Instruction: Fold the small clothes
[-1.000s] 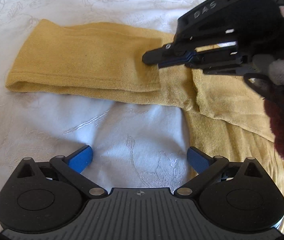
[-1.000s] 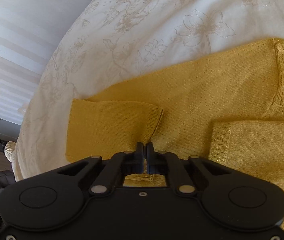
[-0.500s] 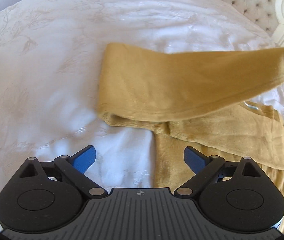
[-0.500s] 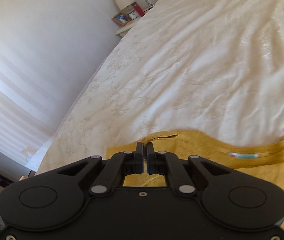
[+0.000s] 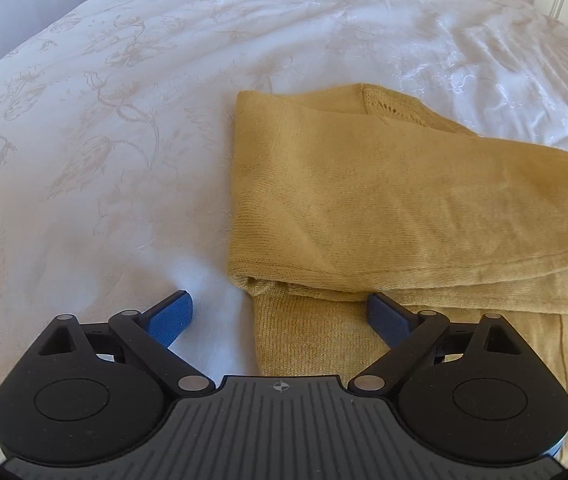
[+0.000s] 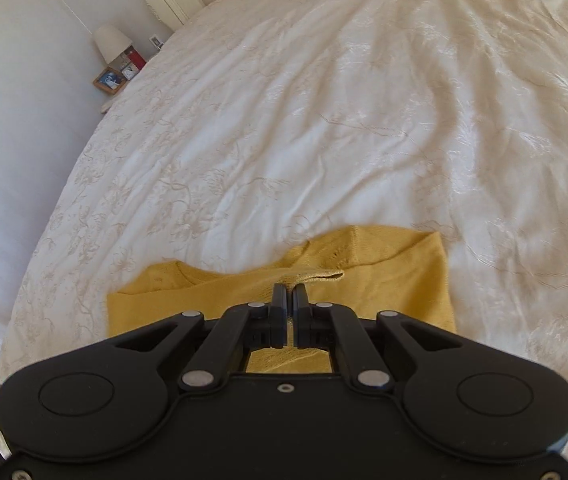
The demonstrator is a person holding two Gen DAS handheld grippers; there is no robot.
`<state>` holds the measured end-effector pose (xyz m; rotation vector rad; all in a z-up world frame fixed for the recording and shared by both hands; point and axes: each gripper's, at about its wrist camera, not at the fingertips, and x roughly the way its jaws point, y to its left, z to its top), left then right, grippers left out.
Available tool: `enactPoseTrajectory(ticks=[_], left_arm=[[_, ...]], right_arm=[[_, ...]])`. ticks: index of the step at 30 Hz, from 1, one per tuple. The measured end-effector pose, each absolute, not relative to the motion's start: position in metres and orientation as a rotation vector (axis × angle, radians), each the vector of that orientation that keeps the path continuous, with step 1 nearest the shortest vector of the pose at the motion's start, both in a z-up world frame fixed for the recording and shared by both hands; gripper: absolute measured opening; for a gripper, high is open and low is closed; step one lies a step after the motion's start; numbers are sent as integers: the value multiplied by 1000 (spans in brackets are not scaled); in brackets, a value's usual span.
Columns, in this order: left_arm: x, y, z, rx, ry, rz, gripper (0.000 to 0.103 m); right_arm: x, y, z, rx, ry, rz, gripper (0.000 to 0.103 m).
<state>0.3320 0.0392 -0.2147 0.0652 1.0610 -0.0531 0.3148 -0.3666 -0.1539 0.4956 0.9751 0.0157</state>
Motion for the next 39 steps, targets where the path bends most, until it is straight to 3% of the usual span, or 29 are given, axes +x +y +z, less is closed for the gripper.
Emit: enactPoseTrajectory(ticks=[8, 11, 13, 14, 16, 17, 18, 31, 33, 34, 35, 39], left_arm=[[334, 54, -216, 85, 1132, -34, 95], [329, 63, -203, 89, 1134, -62, 83], [324, 66, -188, 91, 1092, -85, 83], [322, 66, -180, 96, 1065, -93, 83], [322, 64, -168, 109, 1017, -111, 83], [324, 61, -162, 112, 996, -124, 83], [327, 57, -160, 114, 984, -134, 83], [361, 15, -166, 125, 967, -234, 83], [362, 13, -169, 130, 974, -243, 83], [362, 13, -170, 132, 978, -247, 83], [363, 13, -170, 134, 980, -252, 83], [366, 13, -169, 121, 976, -273, 83]], right_arm=[[302, -376, -213, 447, 1187, 4, 11], [294, -382, -218, 467, 1205, 3, 17], [288, -391, -214, 527, 1148, 29, 17], [285, -396, -211, 569, 1115, 37, 20], [283, -406, -207, 643, 1057, 46, 36], [286, -409, -207, 671, 1043, 49, 50], [288, -411, -208, 693, 1041, 49, 53], [308, -408, -238, 743, 1126, 4, 53], [308, -407, -241, 748, 1131, 16, 41], [308, -405, -238, 741, 1120, 35, 14], [309, -401, -230, 708, 1091, 54, 9], [319, -388, -178, 464, 947, 90, 9]])
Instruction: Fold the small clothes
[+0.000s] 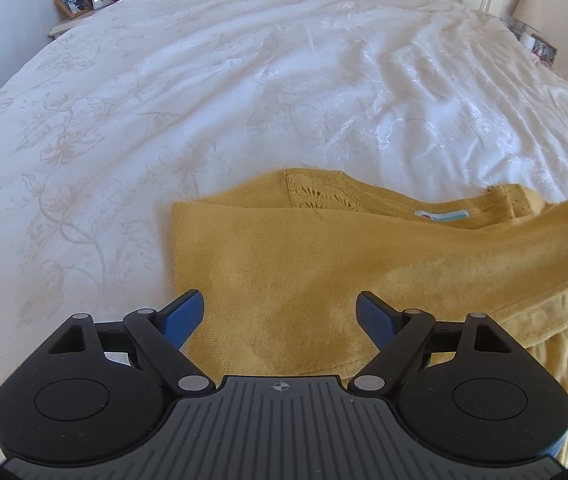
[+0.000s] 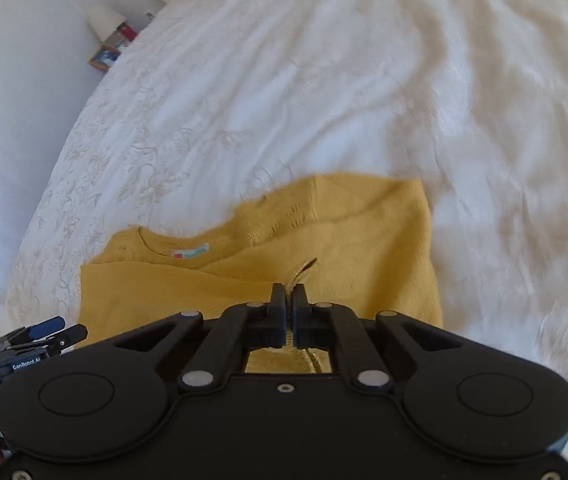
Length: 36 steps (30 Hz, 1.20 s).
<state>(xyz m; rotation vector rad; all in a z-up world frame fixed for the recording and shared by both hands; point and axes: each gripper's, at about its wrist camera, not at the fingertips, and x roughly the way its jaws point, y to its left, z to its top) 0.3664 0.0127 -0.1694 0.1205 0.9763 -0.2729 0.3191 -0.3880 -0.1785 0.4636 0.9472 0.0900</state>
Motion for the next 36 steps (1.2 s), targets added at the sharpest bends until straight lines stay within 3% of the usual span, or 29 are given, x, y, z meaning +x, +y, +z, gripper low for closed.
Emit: enactPoseTrajectory(ticks=[5, 7, 12, 16, 19, 22, 23, 25, 27, 29, 31, 33, 36], left_arm=[[377, 2, -183, 134, 1001, -284, 83], [382, 1, -192, 125, 1041, -271, 83], [384, 9, -198, 83, 1062, -235, 83], [385, 8, -212, 123, 1105, -213, 84], [384, 17, -221, 92, 1113, -206, 85], [382, 24, -225, 70, 1105, -216, 89], [381, 26, -225, 72, 1103, -220, 96], [383, 31, -228, 56, 1129, -212, 100], [381, 37, -225, 19, 1135, -212, 100], [376, 42, -219, 15, 1140, -210, 100], [367, 47, -212, 22, 1133, -213, 100], [355, 53, -205, 27, 1132, -216, 100], [332, 64, -194, 22, 1128, -208, 100]], right_arm=[[355, -402, -199, 426, 1011, 22, 11], [363, -406, -216, 430, 1081, -21, 17], [347, -398, -205, 393, 1022, -46, 20], [340, -382, -210, 351, 1037, 12, 42], [338, -375, -234, 309, 1126, -20, 45], [330, -380, -248, 326, 1133, -64, 45], [329, -382, -247, 343, 1127, -75, 46], [328, -381, -242, 347, 1124, -89, 52], [327, -379, -237, 338, 1117, -86, 79], [322, -376, -230, 348, 1095, -77, 92], [312, -375, -222, 363, 1079, -85, 92], [301, -372, -217, 393, 1067, -86, 102], [280, -365, -210, 436, 1063, -77, 102]])
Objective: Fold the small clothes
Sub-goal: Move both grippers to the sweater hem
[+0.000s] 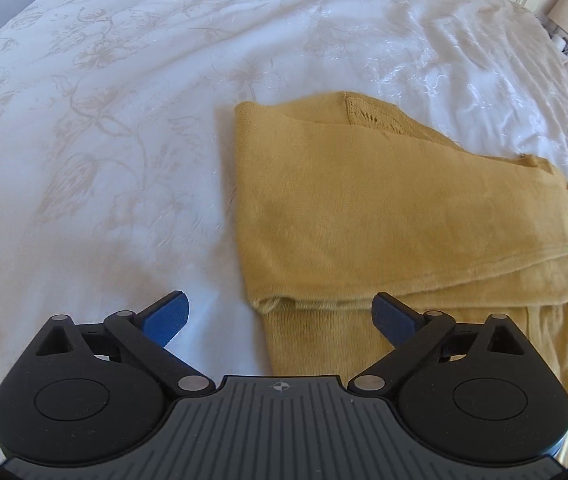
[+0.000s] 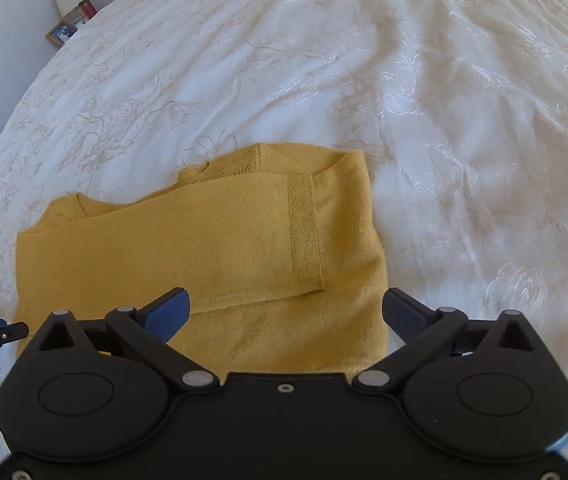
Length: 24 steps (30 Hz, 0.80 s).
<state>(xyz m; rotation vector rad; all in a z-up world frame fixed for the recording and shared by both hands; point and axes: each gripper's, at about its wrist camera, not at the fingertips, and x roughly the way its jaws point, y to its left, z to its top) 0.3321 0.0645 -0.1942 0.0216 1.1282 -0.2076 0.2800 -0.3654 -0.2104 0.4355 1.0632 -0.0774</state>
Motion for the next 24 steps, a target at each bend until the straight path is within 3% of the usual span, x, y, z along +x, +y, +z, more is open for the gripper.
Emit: enactPoseTrajectory(ticks=[24], left_arm=[[150, 92, -204, 32, 1229, -405, 100]], right_arm=[[62, -298, -206, 568, 1120, -237, 102]])
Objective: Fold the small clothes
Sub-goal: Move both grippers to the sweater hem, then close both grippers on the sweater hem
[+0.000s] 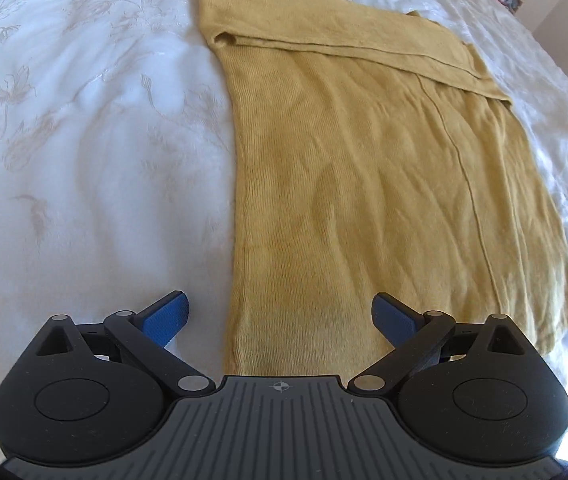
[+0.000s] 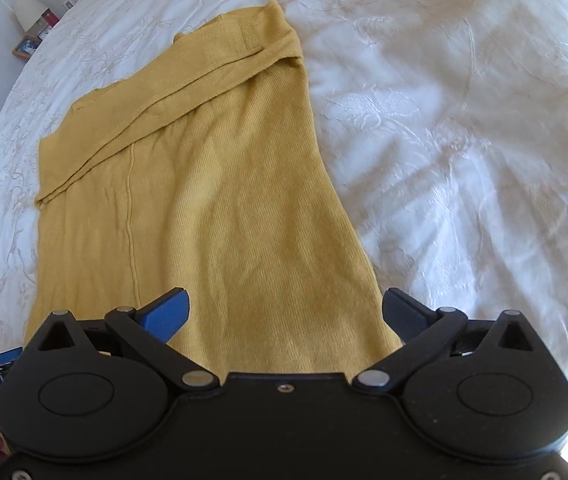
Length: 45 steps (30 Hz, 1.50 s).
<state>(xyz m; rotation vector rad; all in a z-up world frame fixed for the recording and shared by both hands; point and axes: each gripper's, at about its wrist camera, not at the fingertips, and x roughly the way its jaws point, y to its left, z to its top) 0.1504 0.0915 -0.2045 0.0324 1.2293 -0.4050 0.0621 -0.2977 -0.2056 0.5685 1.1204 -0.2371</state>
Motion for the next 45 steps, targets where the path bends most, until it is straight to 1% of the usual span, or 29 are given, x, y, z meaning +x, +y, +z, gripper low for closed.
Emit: enactPoseTrajectory(ticks=[6, 8, 10, 14, 18, 22, 27, 34, 35, 36, 38, 39, 40, 42, 45], left_arm=[[125, 93, -220, -23, 1243, -372, 100], [119, 95, -227, -32, 1268, -346, 102], [114, 94, -232, -51, 1274, -334, 103], [109, 89, -234, -36, 1264, -311, 103], [110, 94, -241, -99, 1276, -271, 103], [111, 89, -242, -78, 1276, -256, 103], [111, 86, -243, -118, 1258, -232, 103], [110, 91, -242, -156, 1255, -200, 101], [109, 91, -241, -150, 1249, -197, 97], [107, 90, -240, -139, 1239, -189, 91], [103, 93, -237, -139, 1220, -181, 86], [100, 95, -235, -144, 1212, -180, 81], [97, 98, -234, -147, 1205, -175, 78], [93, 100, -231, -158, 1192, -171, 68], [89, 102, -227, -170, 1183, -172, 59]], right_arm=[[34, -300, -208, 536, 1119, -215, 102], [24, -303, -212, 532, 1130, -208, 102], [16, -305, -214, 540, 1123, -199, 102], [5, -307, -222, 556, 1127, -185, 102], [2, -304, -231, 553, 1152, -155, 102], [4, -302, -234, 557, 1162, -128, 102], [9, -308, -232, 565, 1152, -111, 102], [9, -324, -241, 635, 1153, -67, 102], [9, -325, -244, 648, 1156, -55, 102], [8, -326, -246, 659, 1158, -42, 102], [5, -328, -250, 680, 1155, -21, 103], [4, -329, -252, 690, 1153, -12, 103], [2, -331, -253, 700, 1149, -5, 103], [-1, -334, -255, 717, 1137, 9, 103], [-4, -338, -257, 749, 1119, 25, 103]])
